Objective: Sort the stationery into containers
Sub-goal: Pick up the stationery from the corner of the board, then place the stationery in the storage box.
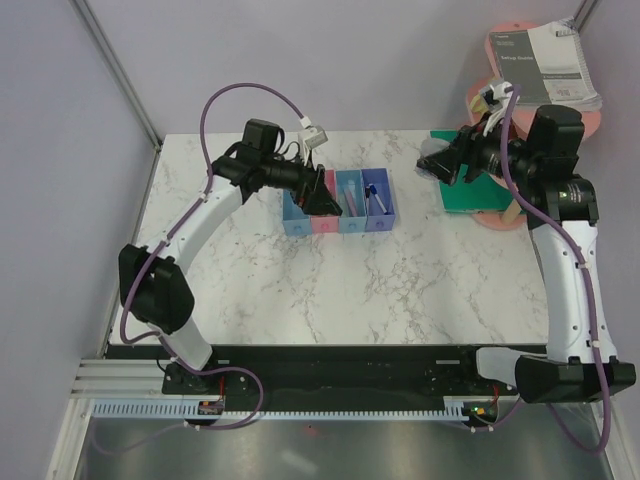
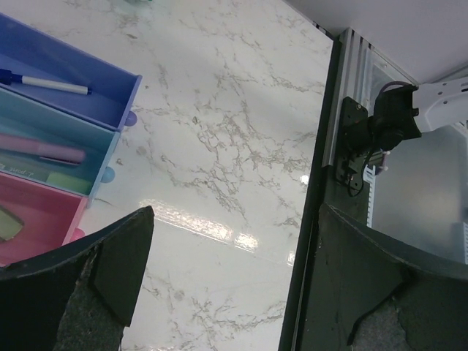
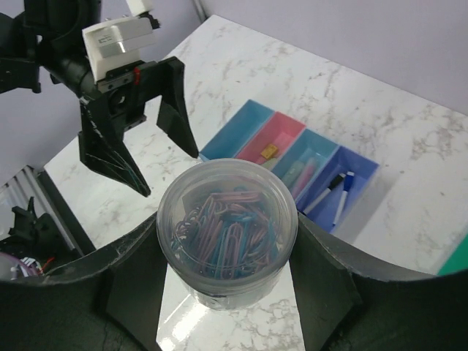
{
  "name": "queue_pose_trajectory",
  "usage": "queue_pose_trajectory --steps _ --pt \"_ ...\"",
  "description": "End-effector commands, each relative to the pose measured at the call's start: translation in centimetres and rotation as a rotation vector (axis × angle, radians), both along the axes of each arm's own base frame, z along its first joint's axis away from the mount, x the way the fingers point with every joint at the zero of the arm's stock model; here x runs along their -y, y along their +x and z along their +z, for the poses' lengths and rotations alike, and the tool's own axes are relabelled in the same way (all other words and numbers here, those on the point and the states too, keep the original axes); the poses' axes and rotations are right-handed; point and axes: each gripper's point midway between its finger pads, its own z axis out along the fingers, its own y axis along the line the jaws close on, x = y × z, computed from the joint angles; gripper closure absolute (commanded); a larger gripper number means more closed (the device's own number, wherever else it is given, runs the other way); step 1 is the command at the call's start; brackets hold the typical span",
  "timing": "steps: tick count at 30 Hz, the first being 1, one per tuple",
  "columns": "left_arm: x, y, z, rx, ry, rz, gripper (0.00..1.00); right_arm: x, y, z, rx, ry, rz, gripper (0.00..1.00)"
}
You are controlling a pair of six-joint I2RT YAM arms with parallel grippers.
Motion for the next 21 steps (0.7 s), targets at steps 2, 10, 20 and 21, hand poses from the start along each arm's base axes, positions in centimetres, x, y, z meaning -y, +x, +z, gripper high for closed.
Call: queue_pose_trajectory --steps 2,10,20,21 --pt "0.1 -0.9 2.8 0.067 -0.037 -0.008 0.0 -2.9 0.2 0.8 0.014 0.047 0.086 0.99" --pt "-4.7 0.7 3.3 0.156 0.056 0.194 0.0 -6.2 3.4 -4.6 0.014 -0.156 0.118 1.0" --pt "-14.7 -0.6 0.6 0.161 0.307 0.3 0.0 -13.0 8.8 -12.7 0.06 -0.34 0.168 1.0" --pt "-15.4 -0.7 0.6 0.154 0.317 0.312 0.0 -14.0 9.3 -14.0 0.052 -0.358 0.188 1.0"
